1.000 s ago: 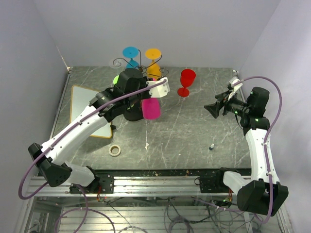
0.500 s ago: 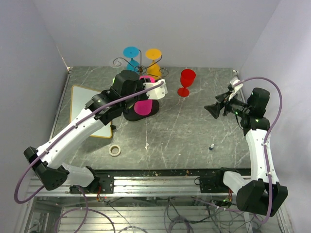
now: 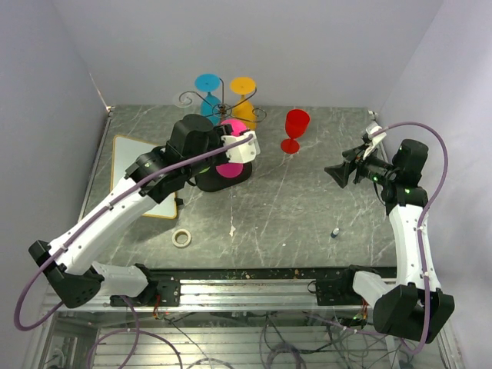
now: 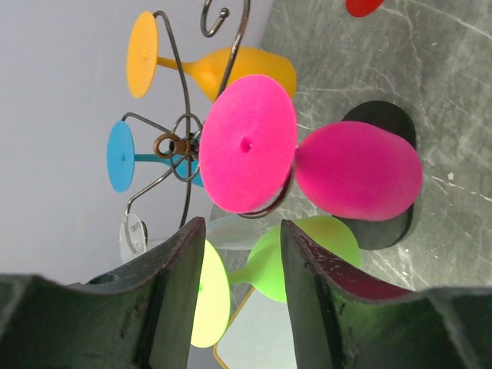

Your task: Place the wine glass upside down on the wine glass rack

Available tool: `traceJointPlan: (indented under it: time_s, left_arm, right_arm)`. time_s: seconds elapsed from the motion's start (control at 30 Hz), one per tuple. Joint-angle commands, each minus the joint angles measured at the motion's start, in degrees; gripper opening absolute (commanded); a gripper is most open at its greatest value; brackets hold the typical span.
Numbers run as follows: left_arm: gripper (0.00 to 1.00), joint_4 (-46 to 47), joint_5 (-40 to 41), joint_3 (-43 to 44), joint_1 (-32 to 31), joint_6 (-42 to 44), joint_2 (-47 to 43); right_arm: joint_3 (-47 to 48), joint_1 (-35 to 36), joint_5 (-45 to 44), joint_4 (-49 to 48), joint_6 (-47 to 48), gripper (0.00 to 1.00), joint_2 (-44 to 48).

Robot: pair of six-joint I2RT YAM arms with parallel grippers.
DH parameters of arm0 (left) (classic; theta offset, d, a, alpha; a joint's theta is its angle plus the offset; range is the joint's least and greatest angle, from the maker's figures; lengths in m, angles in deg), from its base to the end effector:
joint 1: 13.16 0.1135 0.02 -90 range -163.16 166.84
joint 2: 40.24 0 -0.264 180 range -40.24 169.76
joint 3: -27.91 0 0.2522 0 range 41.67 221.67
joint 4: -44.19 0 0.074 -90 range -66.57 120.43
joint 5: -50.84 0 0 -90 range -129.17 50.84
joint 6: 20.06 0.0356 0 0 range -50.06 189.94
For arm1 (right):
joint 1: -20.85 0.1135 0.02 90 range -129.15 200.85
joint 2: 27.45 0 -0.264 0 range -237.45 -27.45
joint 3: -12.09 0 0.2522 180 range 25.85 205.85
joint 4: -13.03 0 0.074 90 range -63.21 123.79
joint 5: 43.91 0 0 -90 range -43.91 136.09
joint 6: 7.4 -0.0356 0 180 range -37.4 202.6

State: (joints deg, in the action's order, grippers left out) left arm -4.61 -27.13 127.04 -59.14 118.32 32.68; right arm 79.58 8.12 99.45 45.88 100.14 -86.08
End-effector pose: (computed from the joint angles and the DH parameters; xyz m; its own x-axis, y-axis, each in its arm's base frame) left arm 0.1924 -0.1884 0.4354 0.2485 0.7950 -0.5534 0.5779 0.3368 0.7434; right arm 0.2197 -0.0203 0.3390 -0.2023 -0.1387 -0.9695 -0.6759 0.7361 0.0357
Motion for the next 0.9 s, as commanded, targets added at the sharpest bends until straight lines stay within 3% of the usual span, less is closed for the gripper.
traceJointPlan:
  time_s: [0.0,0.2,0.37,0.57,0.87]
  left_arm:
    - [0.56,-3.07,-4.02,2.25,-0.25,-1.29,-1.75]
    - [0.71,-5.73,-9.46,3.60,-0.22,-4.68,-3.37]
    - [0.99,-6.07,-11.82,4.41,-0.12,-9.32,-5.40]
    - [1.00,-3.25,-11.96,3.45,2.73,-14.53,-8.11]
    - [1.00,-2.26,-12.17,2.26,8.07,-16.05,-11.76]
  right_arm:
    - [-0.50,-0.36,0.52,-1.47,-0.35,0.80,0.62]
    - [-0.10,-0.36,-0.50,-1.89,-1.43,0.80,-0.02]
    - [1.70,0.32,-3.48,-2.53,-3.95,0.79,-1.36]
    - [8.05,6.32,-16.84,-4.04,-8.57,0.72,-7.78]
    - [25.64,13.42,-33.32,-3.97,-16.49,0.56,-27.59]
